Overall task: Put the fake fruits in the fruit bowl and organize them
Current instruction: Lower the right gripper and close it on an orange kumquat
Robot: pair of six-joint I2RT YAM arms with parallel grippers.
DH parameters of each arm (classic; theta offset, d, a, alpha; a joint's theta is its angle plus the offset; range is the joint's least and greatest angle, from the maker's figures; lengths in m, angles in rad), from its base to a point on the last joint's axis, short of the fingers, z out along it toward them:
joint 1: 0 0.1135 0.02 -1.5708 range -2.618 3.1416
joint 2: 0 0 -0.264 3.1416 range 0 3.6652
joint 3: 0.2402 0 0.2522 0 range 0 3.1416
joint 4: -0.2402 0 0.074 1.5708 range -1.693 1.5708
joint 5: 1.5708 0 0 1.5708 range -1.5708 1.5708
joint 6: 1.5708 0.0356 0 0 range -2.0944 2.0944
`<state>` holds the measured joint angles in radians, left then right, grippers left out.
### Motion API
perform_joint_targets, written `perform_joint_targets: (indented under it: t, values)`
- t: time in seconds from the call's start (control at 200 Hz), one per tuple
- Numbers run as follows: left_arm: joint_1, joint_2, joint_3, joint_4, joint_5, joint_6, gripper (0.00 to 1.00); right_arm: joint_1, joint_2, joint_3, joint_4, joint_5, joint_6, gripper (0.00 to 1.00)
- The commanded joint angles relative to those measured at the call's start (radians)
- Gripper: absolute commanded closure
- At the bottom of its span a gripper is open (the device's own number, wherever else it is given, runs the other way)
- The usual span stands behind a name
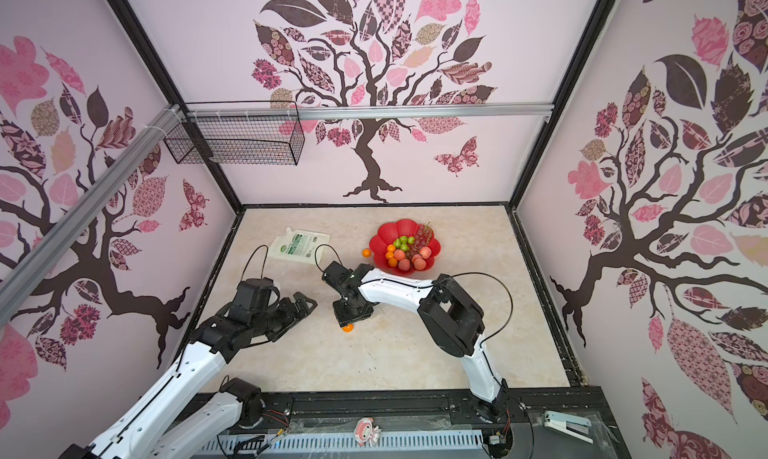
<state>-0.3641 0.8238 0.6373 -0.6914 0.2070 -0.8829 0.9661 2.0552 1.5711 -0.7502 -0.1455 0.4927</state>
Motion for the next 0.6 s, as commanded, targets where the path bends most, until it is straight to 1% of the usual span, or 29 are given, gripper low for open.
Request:
perform_joint_targets:
  t: [0.0, 0.265, 0.595]
  values:
    - [0.007, 0.005, -0.013, 0.02, 0.008, 0.01, 0.02, 0.014, 0.04, 0.049, -0.044, -0.021, -0.013, 0.49]
    - [0.007, 0.061, 0.028, 0.04, 0.019, 0.029, 0.02, 0.017, 0.073, 0.063, -0.079, -0.001, -0.025, 0.5]
    - [0.007, 0.077, 0.03, 0.051, 0.022, 0.034, 0.02, 0.017, 0.114, 0.096, -0.095, 0.007, -0.029, 0.52]
